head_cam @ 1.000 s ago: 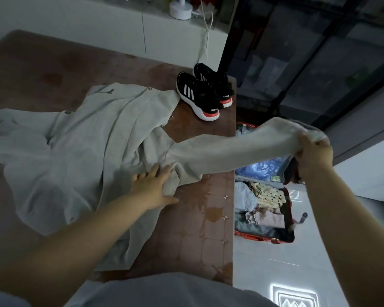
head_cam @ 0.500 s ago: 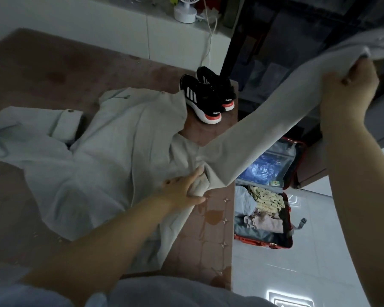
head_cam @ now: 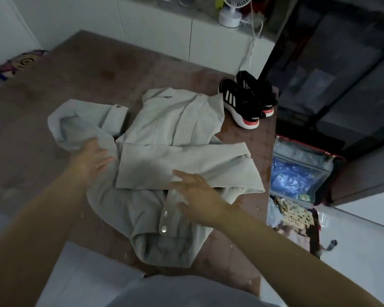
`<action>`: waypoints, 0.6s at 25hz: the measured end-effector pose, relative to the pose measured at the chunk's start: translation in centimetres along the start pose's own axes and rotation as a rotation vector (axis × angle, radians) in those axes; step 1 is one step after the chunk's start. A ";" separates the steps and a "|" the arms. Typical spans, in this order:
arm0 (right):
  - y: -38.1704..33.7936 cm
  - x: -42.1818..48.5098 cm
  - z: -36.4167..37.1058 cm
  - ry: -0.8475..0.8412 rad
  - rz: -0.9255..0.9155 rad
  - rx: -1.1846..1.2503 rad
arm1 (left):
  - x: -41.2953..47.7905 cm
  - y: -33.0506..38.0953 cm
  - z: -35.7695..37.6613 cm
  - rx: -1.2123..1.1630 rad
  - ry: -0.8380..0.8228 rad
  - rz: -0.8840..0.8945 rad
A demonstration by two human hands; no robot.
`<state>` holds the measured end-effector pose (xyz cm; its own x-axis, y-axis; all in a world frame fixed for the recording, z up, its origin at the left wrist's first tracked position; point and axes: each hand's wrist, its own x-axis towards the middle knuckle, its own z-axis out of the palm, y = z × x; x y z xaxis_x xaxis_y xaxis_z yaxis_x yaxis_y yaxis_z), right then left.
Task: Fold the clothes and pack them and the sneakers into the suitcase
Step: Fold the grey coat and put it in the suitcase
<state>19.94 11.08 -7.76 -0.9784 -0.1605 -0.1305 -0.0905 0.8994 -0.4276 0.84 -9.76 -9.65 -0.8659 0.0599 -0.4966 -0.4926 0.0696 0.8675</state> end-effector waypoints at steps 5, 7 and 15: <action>9.8 -5.1 -0.1 0.388 0.753 0.229 | 1.4 -3.2 1.8 0.623 -0.085 0.007; 11.5 -6.0 0.4 0.375 1.015 0.524 | 0.6 -3.7 3.0 0.719 -0.041 0.059; 8.5 -4.5 1.0 0.579 1.116 1.352 | -0.1 -1.4 4.4 0.583 0.121 0.167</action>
<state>23.76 19.06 -11.76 -0.4313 0.6141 -0.6609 0.4728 -0.4701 -0.7453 1.99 -5.47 -10.96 -0.9477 0.0064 -0.3190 -0.2506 0.6038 0.7567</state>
